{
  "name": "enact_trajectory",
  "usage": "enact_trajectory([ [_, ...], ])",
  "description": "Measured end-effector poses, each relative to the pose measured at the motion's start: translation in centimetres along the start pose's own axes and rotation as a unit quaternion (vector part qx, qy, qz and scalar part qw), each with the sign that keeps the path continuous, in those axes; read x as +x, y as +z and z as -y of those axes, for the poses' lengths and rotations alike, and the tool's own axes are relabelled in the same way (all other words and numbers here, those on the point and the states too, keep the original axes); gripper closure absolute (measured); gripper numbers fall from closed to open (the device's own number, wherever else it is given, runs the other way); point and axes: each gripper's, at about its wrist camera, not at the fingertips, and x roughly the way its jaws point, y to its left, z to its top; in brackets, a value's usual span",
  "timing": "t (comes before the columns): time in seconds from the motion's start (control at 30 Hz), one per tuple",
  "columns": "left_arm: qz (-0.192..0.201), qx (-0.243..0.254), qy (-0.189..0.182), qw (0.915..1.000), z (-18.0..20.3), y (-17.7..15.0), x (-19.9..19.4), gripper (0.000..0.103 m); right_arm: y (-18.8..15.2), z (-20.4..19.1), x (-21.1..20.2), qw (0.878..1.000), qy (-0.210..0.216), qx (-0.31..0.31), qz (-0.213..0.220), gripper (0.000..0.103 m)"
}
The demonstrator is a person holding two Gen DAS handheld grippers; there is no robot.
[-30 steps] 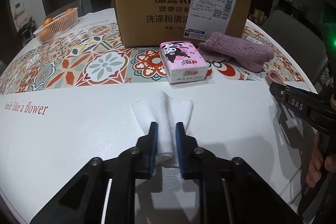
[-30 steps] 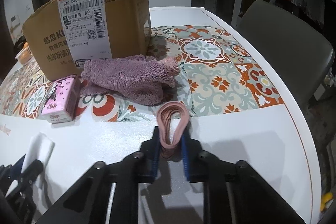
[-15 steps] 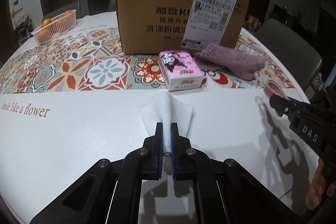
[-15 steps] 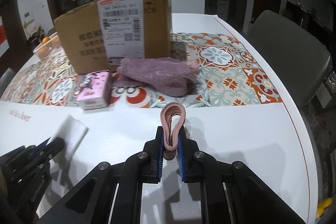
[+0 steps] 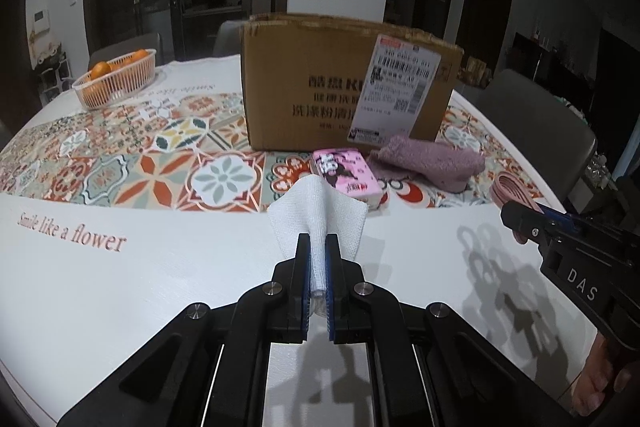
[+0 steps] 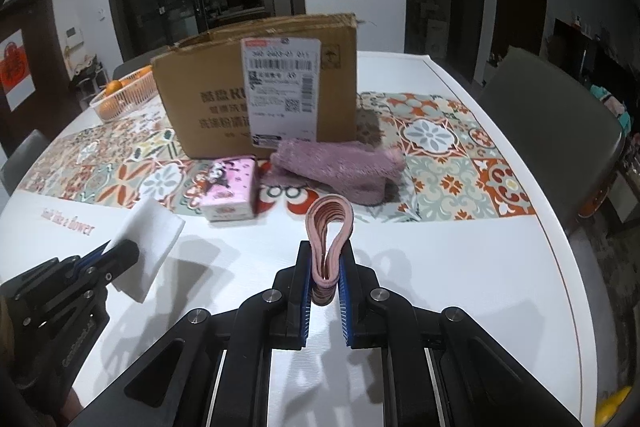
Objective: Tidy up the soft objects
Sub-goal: 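Lift the white cloth and hair tie and carry both over the box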
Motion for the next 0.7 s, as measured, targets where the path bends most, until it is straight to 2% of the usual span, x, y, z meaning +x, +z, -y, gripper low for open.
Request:
enact_trajectory([
  [0.7, 0.094, 0.019, -0.026, 0.9951, 0.0, 4.9, -3.7, 0.095, 3.6, -1.3, -3.4, 0.997, 0.013, 0.003, 0.077, 0.09],
])
